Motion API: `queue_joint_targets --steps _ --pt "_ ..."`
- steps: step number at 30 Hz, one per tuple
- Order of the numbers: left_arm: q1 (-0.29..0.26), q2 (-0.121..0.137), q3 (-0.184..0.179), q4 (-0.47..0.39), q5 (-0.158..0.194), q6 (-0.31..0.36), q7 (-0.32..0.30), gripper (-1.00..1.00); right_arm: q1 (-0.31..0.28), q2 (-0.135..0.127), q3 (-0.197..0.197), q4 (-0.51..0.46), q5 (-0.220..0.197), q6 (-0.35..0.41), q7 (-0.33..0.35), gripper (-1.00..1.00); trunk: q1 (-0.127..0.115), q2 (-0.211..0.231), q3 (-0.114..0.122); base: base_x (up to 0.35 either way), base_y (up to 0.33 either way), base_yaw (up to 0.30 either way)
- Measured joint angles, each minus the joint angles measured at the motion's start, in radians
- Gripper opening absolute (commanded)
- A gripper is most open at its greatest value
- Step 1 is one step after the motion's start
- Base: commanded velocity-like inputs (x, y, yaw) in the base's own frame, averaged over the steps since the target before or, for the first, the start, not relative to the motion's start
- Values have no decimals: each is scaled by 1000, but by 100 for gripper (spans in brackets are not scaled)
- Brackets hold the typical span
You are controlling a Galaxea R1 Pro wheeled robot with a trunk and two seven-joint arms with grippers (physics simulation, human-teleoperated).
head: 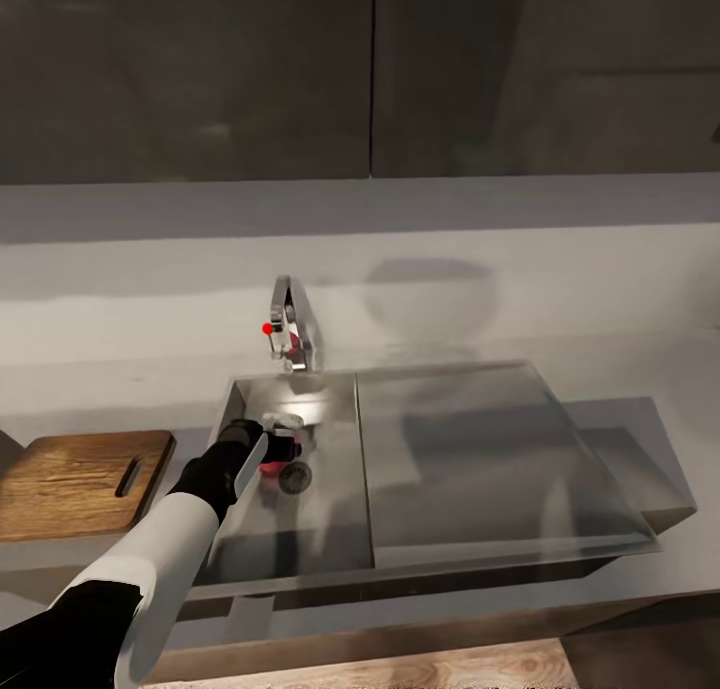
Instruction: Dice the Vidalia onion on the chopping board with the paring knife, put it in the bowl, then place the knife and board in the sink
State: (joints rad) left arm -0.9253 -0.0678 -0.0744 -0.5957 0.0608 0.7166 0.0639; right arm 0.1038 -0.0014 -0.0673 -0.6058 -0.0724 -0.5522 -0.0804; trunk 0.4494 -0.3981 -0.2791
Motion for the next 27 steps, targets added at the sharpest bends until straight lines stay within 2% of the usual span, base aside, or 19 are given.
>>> queue_joint_targets --steps 13,27 --pt "0 1 0 0 -1 0 0 100 0 0 0 0 0 0 0 100 0 0 -16 0 0 34" --pt "0 0 0 0 -1 0 0 100 0 0 0 0 0 0 0 100 0 0 -18 0 0 3"
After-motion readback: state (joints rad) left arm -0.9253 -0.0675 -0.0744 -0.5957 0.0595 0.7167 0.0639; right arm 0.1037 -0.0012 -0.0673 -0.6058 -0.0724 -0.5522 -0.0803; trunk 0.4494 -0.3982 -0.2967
